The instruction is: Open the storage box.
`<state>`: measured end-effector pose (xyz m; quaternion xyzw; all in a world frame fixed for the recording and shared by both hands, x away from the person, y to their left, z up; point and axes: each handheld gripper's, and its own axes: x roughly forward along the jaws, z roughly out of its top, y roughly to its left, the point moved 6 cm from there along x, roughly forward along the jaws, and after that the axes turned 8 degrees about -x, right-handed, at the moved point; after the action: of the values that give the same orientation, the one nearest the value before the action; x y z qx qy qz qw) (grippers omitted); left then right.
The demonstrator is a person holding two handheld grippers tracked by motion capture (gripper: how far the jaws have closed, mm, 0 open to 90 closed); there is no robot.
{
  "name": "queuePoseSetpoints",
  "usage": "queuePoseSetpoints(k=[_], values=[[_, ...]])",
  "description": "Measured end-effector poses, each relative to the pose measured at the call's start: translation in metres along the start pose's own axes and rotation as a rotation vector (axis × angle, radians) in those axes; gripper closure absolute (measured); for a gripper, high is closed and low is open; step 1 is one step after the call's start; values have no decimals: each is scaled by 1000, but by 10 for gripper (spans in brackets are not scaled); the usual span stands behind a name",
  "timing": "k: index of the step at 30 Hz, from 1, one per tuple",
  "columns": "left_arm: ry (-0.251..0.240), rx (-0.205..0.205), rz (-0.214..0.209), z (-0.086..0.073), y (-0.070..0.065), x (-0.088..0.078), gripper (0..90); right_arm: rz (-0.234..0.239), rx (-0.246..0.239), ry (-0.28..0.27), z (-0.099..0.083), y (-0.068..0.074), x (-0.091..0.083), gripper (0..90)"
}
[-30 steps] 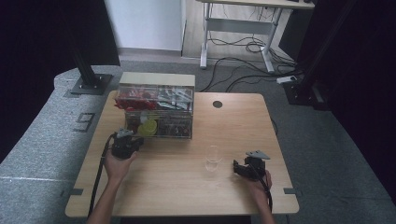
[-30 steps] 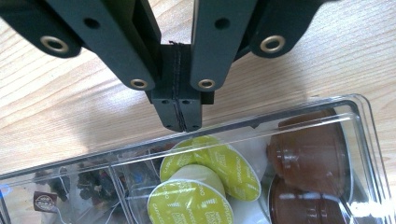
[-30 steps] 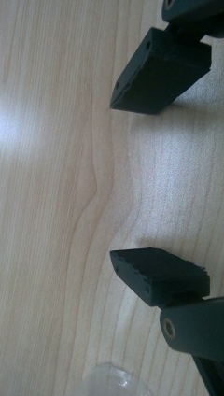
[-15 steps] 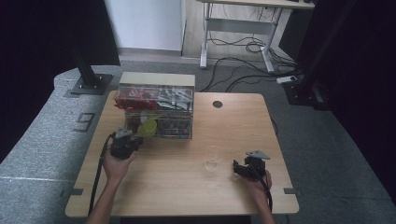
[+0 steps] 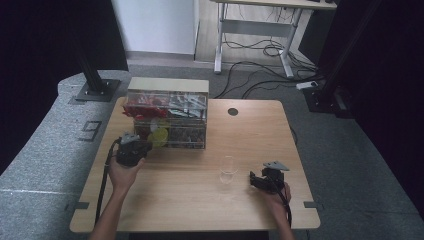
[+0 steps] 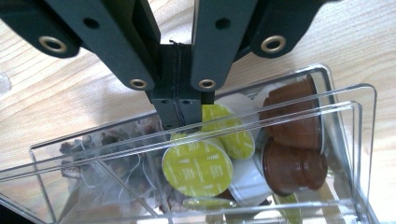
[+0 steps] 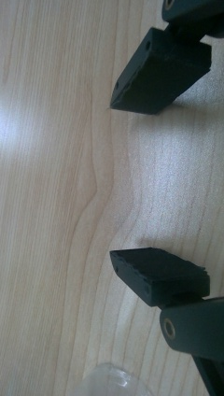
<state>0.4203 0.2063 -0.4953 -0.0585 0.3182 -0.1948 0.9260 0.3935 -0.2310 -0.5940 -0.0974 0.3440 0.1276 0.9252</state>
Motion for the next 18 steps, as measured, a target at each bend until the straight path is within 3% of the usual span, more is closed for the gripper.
queuePoseSetpoints(k=[18], values=[[-19,-4,-7,25,-1,-12,900,0,1,0,0,0,0,232]])
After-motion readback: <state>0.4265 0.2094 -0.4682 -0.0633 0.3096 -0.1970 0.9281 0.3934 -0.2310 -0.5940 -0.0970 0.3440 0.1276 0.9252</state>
